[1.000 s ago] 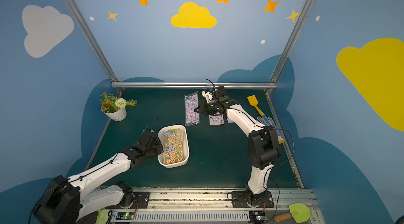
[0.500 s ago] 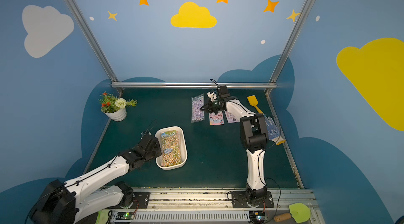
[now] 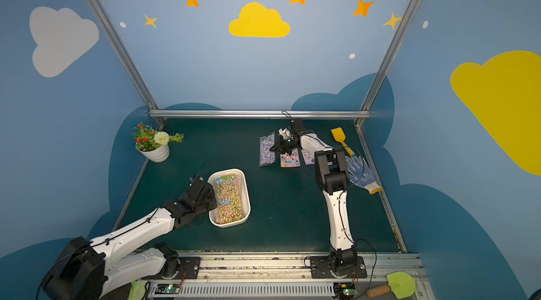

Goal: Take the stickers out of the storage box
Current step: Place the sticker at the center of the board.

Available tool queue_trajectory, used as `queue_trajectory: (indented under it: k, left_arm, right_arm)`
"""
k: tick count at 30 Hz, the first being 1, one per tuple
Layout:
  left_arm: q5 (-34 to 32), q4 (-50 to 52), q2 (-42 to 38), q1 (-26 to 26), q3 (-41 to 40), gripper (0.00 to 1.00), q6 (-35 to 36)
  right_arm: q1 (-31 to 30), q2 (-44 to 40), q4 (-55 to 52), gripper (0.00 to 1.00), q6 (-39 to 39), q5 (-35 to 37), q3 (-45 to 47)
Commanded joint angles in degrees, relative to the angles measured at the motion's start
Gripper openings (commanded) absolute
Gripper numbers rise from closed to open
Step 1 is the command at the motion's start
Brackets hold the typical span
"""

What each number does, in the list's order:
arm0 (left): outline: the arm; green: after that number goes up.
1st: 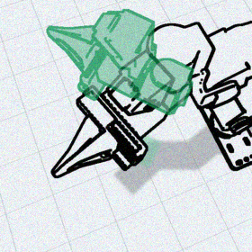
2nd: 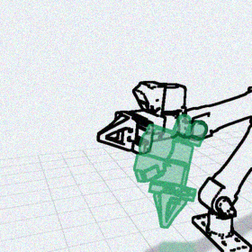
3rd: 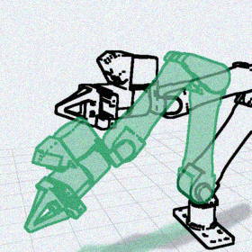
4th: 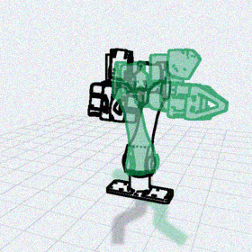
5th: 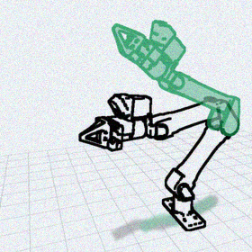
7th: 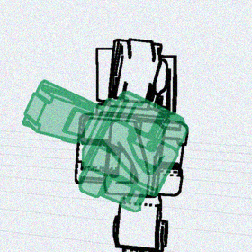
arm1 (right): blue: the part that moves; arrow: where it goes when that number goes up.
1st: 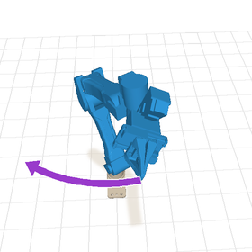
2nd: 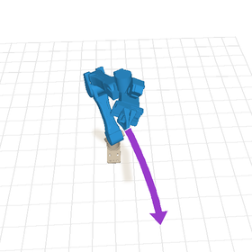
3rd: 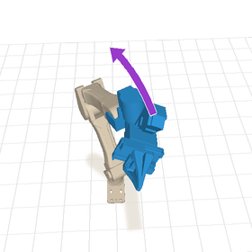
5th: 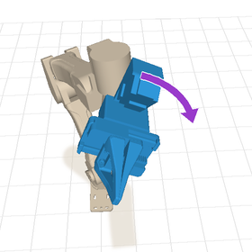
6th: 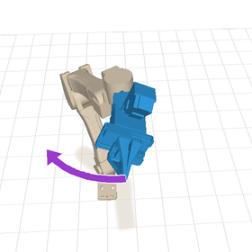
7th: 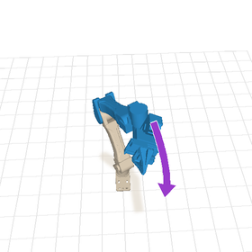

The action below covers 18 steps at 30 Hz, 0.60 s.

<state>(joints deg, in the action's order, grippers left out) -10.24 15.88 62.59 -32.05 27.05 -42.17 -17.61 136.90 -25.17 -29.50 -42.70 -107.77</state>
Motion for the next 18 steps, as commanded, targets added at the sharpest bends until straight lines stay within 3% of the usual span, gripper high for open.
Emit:
queue_trajectory:
  k: [1, 8, 18]
  left_arm:
    - [-1.3, -0.4, 0.1, -0.1, 0.2, 0.28, 0.7]
    - [-2.9, -0.3, 1.2, -0.1, 0.3, 0.41, -0.6]
    - [-4.1, 1.1, 4.6, 0.0, 2.5, 0.42, -0.4]
  right_arm:
    - [0.4, 1.9, -3.0, 0.03, 1.5, 0.3, -3.0]
    - [0.8, 4.3, -6.6, 0.08, 3.6, 2.6, -6.0]
    - [1.4, 5.3, -10.1, 0.22, 5.8, 4.7, -8.2]
